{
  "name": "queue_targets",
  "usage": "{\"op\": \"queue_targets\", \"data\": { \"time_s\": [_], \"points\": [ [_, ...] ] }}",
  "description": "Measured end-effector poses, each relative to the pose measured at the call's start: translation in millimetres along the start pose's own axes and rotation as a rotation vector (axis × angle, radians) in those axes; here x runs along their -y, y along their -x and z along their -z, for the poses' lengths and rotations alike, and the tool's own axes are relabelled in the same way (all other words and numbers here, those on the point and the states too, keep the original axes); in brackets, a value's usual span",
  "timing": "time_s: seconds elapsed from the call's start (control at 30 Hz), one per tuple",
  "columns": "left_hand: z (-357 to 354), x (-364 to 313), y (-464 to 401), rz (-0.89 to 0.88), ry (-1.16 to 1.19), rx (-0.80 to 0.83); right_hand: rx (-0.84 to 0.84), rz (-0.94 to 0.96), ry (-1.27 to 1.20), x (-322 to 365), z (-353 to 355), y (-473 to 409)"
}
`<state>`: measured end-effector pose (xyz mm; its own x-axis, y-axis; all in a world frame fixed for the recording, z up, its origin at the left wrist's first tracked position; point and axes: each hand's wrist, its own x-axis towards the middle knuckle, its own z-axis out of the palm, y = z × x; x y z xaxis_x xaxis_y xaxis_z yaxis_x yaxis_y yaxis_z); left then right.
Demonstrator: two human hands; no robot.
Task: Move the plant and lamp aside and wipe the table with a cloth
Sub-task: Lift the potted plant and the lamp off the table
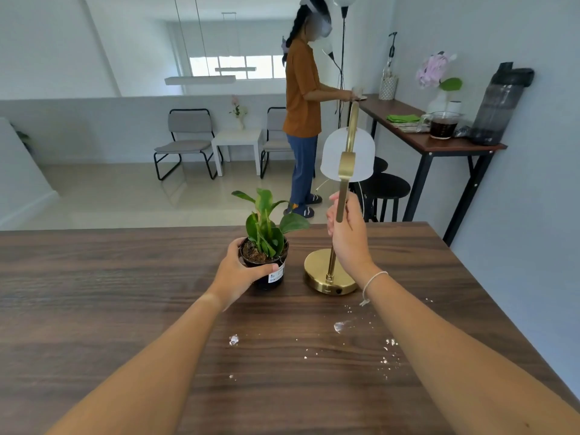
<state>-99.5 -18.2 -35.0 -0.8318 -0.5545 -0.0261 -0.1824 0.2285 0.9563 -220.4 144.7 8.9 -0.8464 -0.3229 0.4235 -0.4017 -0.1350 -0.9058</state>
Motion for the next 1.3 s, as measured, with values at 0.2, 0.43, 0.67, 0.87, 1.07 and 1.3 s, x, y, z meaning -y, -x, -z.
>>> {"op": "queue_targets", "data": {
  "time_s": [0.2,0.43,0.67,0.87,1.07,1.3],
  "points": [
    [-22.4,-22.1,-18.9,-0.059,0.024,0.038,-0.011,-0.039,-0.089,12.8,29.2,-19.4],
    [-81.6,-47.7,-50.3,-0.082,0.061,0.109,-0.013,0.028,-0.097,12.6,96.0,-60.2],
    [-150.7,-62.7,-78.2,-0.1,0.063,0.159,-0.017,0.043,-0.109,-9.1,151.0,-89.4],
    [-189.2,-69.1,-88.8,-0.102,0.03,0.172,-0.071,-0.012,-0.18,-33.1,176.4,-99.1],
    [-204.4,-65.0,-93.7,-0.077,0.015,0.175,-0.091,-0.025,-0.258,-49.5,189.0,-106.0],
    [-208.3,-56.4,-98.4,-0.02,0.04,0.164,-0.065,-0.003,-0.266,-62.6,199.6,-108.2]
  ]
}}
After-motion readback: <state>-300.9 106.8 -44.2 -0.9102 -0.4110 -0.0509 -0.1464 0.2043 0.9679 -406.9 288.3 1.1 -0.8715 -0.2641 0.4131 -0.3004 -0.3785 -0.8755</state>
